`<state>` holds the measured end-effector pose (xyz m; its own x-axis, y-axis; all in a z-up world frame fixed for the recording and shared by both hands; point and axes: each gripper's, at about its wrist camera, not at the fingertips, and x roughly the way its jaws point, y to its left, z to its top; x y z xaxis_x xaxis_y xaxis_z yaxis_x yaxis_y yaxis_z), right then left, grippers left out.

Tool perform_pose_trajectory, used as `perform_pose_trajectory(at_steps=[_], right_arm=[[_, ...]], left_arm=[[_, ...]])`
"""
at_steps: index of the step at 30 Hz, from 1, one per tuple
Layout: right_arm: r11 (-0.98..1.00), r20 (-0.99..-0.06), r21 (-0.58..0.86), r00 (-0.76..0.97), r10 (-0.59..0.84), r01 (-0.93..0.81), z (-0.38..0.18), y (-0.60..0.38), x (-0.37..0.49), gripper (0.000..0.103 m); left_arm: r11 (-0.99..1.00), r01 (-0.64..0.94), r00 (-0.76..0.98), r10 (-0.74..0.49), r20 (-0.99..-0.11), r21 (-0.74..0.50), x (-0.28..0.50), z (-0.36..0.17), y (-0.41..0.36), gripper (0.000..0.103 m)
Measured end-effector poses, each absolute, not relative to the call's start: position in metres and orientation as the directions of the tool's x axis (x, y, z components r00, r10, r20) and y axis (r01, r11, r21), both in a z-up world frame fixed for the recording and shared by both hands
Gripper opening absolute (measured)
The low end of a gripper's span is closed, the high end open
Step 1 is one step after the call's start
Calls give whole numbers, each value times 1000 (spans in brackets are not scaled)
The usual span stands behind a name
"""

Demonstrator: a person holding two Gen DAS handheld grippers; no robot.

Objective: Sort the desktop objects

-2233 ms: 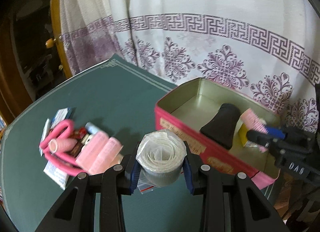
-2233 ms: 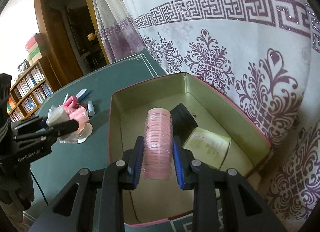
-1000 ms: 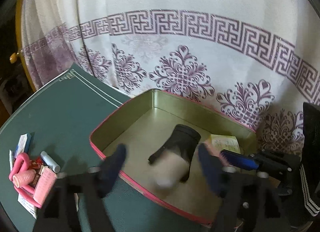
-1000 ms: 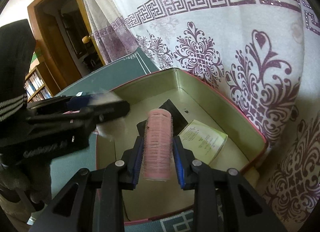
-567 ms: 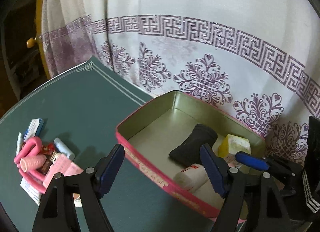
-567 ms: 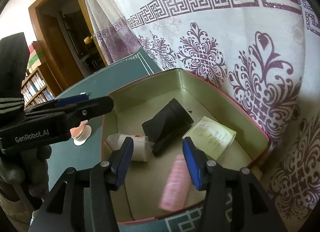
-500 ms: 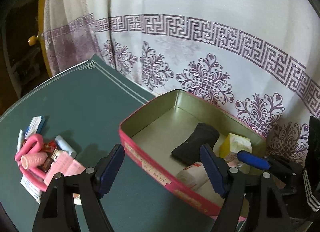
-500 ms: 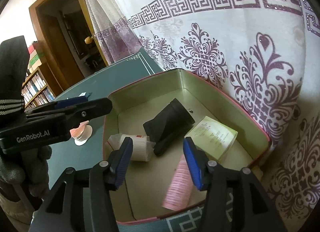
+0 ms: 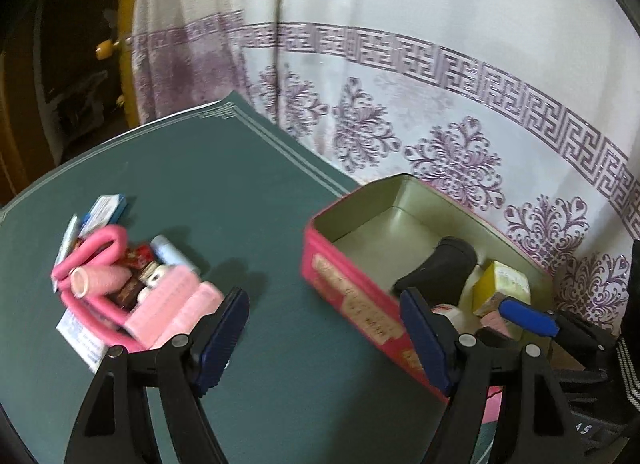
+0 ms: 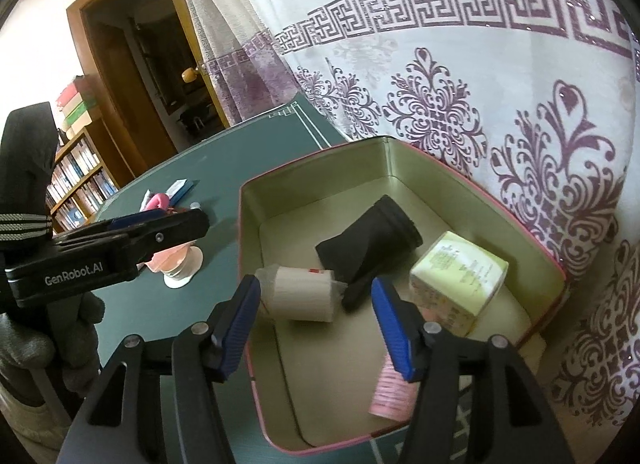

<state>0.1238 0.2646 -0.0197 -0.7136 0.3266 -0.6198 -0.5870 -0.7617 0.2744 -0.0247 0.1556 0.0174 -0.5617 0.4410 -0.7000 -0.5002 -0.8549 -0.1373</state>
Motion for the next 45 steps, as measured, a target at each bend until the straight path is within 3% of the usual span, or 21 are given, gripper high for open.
perform_pose_trajectory(at_steps=[20, 26, 35, 45], right_arm=[[-830, -622, 261, -743, 246, -493, -14, 230, 78, 66], [-854, -621, 249, -752, 222, -458, -14, 217, 56, 85], [-868, -575, 193, -770, 278, -458, -2, 205, 41, 86], [-940, -609, 160, -779, 147, -303, -15, 184, -8, 86]], left_arm=[[-945, -280, -615, 312, -724, -169, -31, -7, 49, 80], [-958, -217, -623, 283, -729, -186, -29, -14, 19, 80], [-964, -164, -623, 265, -736, -209, -31, -23, -8, 80], [-961, -168, -612, 277, -741, -220, -31, -30, -16, 79]])
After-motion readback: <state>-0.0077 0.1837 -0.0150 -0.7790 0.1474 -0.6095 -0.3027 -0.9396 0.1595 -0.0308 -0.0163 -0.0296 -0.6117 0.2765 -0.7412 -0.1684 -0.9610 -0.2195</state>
